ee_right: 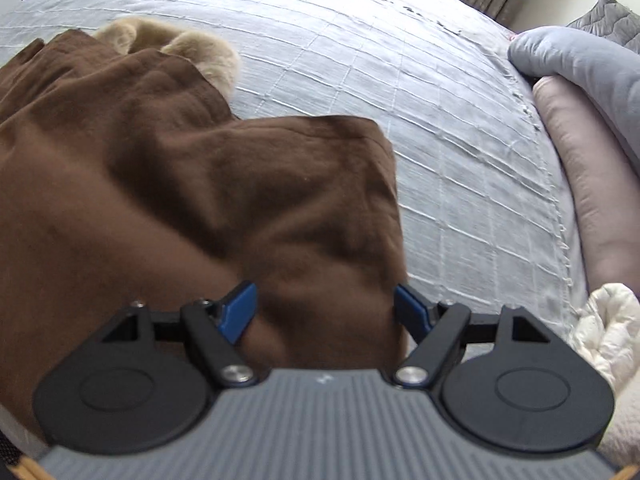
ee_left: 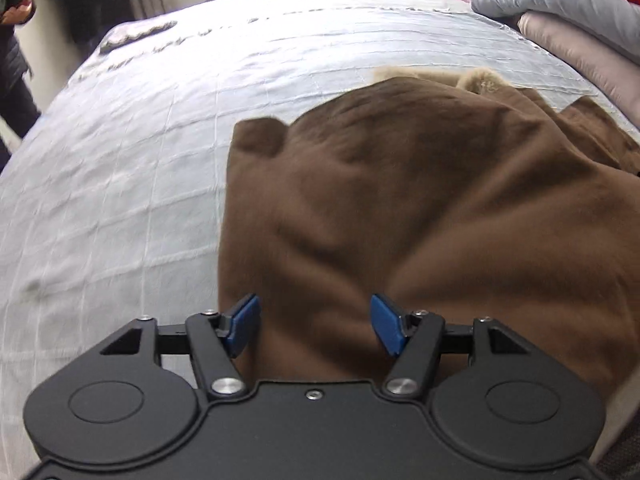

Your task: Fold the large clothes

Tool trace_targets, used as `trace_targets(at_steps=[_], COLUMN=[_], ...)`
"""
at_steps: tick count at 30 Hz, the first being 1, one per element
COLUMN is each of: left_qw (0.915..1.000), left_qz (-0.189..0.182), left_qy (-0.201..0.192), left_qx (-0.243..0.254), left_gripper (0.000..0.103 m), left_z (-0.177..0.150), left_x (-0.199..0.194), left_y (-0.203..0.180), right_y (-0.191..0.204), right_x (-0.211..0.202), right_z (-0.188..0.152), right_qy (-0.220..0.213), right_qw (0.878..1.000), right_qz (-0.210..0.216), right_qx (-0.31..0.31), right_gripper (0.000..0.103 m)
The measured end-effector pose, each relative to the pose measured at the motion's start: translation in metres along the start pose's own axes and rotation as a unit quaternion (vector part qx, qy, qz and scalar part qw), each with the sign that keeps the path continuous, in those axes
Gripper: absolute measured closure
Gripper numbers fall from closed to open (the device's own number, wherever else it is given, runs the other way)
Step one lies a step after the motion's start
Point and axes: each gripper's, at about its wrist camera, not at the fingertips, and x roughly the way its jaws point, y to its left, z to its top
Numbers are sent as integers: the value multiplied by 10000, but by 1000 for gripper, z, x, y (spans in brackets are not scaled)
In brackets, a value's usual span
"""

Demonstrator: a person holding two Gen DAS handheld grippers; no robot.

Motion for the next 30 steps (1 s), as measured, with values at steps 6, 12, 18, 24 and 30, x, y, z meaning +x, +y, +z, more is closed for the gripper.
trace_targets(at_steps=[6, 12, 18, 24, 30], left_qw=[9975, 9823, 9565, 9620, 9626], left_qz=[-516, -1161, -1937, -2026, -1940], left_qy=[470, 941, 1094, 527, 345], left_qx=[-63, -1128, -1890, -1753, -1860], left_gripper=[13, 13, 14, 27, 66], left_z=[-24, -44, -50, -55, -60], left_x=[-26, -8, 36, 35, 26], left_y=[2, 43, 56, 43, 29], right_y=[24, 61, 94, 115, 122], right_x=[-40, -55, -59, -39, -12], right_z=[-16, -19, -8, -1, 0], right_qy=[-175, -174, -225, -40, 172], right_qw=[9979, 9926, 9875, 9833, 9825], right_qz=[551, 943, 1104, 1167, 1216], right_qx=[-305, -743, -1101, -1393, -1403], right_gripper=[22, 21, 21, 21, 17])
